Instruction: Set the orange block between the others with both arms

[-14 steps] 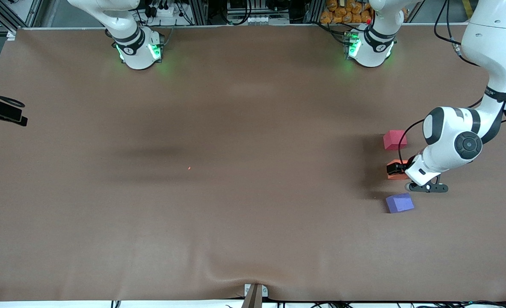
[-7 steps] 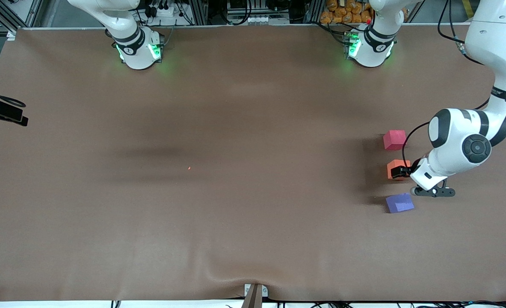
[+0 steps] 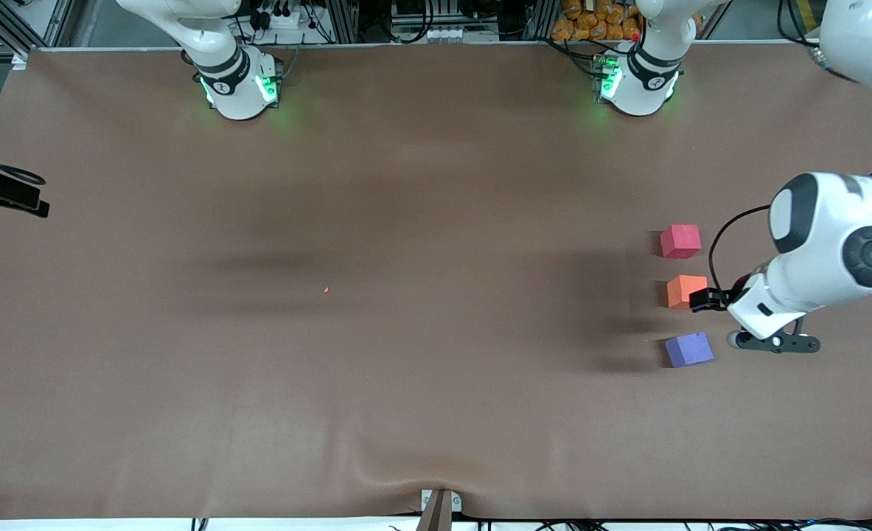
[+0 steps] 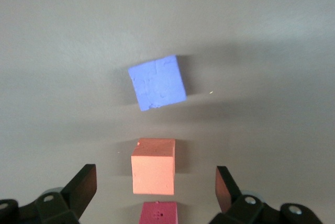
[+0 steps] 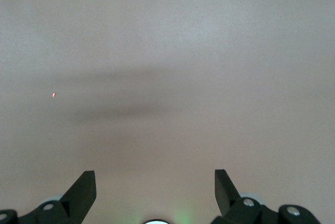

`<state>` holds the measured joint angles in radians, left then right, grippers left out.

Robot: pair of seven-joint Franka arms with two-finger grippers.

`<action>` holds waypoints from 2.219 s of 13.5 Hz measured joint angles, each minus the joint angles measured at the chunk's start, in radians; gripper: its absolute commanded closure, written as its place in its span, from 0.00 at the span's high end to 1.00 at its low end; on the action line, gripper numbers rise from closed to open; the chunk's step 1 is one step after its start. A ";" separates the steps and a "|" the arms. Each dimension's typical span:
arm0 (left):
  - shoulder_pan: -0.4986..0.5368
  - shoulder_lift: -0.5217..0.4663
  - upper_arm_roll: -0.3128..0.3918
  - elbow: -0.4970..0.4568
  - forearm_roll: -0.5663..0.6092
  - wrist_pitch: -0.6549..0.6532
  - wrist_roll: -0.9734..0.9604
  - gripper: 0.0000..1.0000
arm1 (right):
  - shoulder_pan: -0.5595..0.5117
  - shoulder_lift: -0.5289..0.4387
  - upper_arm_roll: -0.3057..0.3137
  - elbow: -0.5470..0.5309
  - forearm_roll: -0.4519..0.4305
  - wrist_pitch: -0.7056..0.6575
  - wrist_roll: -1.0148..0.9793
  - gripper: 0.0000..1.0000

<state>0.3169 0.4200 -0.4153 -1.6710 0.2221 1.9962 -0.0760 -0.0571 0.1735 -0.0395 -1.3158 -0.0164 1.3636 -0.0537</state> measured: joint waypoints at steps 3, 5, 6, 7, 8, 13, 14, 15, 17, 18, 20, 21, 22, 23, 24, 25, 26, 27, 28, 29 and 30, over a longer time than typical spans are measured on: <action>0.000 -0.037 -0.015 0.098 0.000 -0.099 0.000 1.00 | 0.000 0.000 0.000 0.000 0.000 0.000 0.000 1.00; 0.000 -0.076 -0.017 0.116 0.000 -0.119 0.003 1.00 | 0.000 0.000 0.000 0.000 0.000 0.000 0.000 1.00; 0.001 -0.091 -0.024 0.117 0.000 -0.121 0.004 1.00 | 0.000 0.000 0.001 0.000 0.000 0.000 0.000 1.00; 0.001 -0.106 -0.038 0.119 0.000 -0.122 0.004 1.00 | 0.000 0.000 0.001 0.000 0.000 0.000 0.001 1.00; 0.001 -0.125 -0.051 0.120 0.000 -0.129 0.001 1.00 | 0.000 0.000 0.001 0.000 0.000 0.000 0.001 1.00; 0.025 -0.205 -0.055 0.162 0.000 -0.146 -0.005 1.00 | 0.000 0.000 0.002 0.000 0.000 0.000 0.001 1.00; 0.024 -0.206 -0.055 0.167 0.000 -0.149 -0.005 1.00 | 0.000 0.000 0.002 0.000 0.000 0.000 0.001 1.00; 0.024 -0.206 -0.056 0.171 0.000 -0.156 -0.005 1.00 | 0.000 0.000 0.002 0.000 0.000 0.000 0.001 1.00; 0.024 -0.207 -0.058 0.177 0.000 -0.170 -0.005 1.00 | 0.000 0.000 0.002 0.000 0.000 0.000 0.001 1.00; 0.024 -0.212 -0.063 0.181 0.000 -0.185 -0.005 1.00 | 0.000 0.000 0.002 0.000 0.000 0.000 0.001 1.00; 0.024 -0.235 -0.076 0.186 0.000 -0.237 -0.005 1.00 | 0.000 0.000 0.002 0.000 0.000 0.000 0.001 1.00; 0.023 -0.249 -0.079 0.186 -0.001 -0.257 -0.005 1.00 | 0.000 0.000 0.002 0.000 0.000 0.000 0.001 1.00; 0.019 -0.260 -0.078 0.186 -0.003 -0.277 -0.005 1.00 | 0.000 0.000 0.002 0.000 0.000 0.000 0.001 1.00; 0.005 -0.268 -0.067 0.186 -0.008 -0.296 -0.005 1.00 | 0.000 0.000 0.002 0.000 0.000 0.000 0.001 1.00; -0.035 -0.275 -0.025 0.186 -0.018 -0.313 -0.005 1.00 | 0.000 0.000 0.002 0.000 0.000 0.000 0.001 1.00; -0.098 -0.283 0.040 0.185 -0.035 -0.326 -0.005 1.00 | 0.000 0.000 0.002 0.000 0.000 0.000 0.001 1.00; -0.165 -0.292 0.106 0.186 -0.050 -0.340 -0.005 1.00 | 0.000 0.000 0.002 0.000 0.000 0.000 0.001 1.00; -0.220 -0.299 0.156 0.185 -0.058 -0.356 -0.005 1.00 | 0.000 0.000 0.002 0.000 0.000 0.000 0.001 1.00; -0.267 -0.309 0.195 0.185 -0.063 -0.373 -0.005 1.00 | 0.000 0.000 0.002 0.000 0.000 0.000 0.001 1.00; -0.312 -0.321 0.232 0.185 -0.069 -0.389 -0.006 1.00 | 0.000 0.000 0.002 0.000 0.000 0.000 0.001 1.00; -0.353 -0.333 0.268 0.185 -0.081 -0.399 -0.007 1.00 | 0.000 0.000 0.002 0.000 0.000 0.000 0.001 1.00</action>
<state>-0.0360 0.0868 -0.1471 -1.4855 0.1408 1.5975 -0.0832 -0.0570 0.1734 -0.0374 -1.3157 -0.0164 1.3635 -0.0528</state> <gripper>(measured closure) 0.000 0.000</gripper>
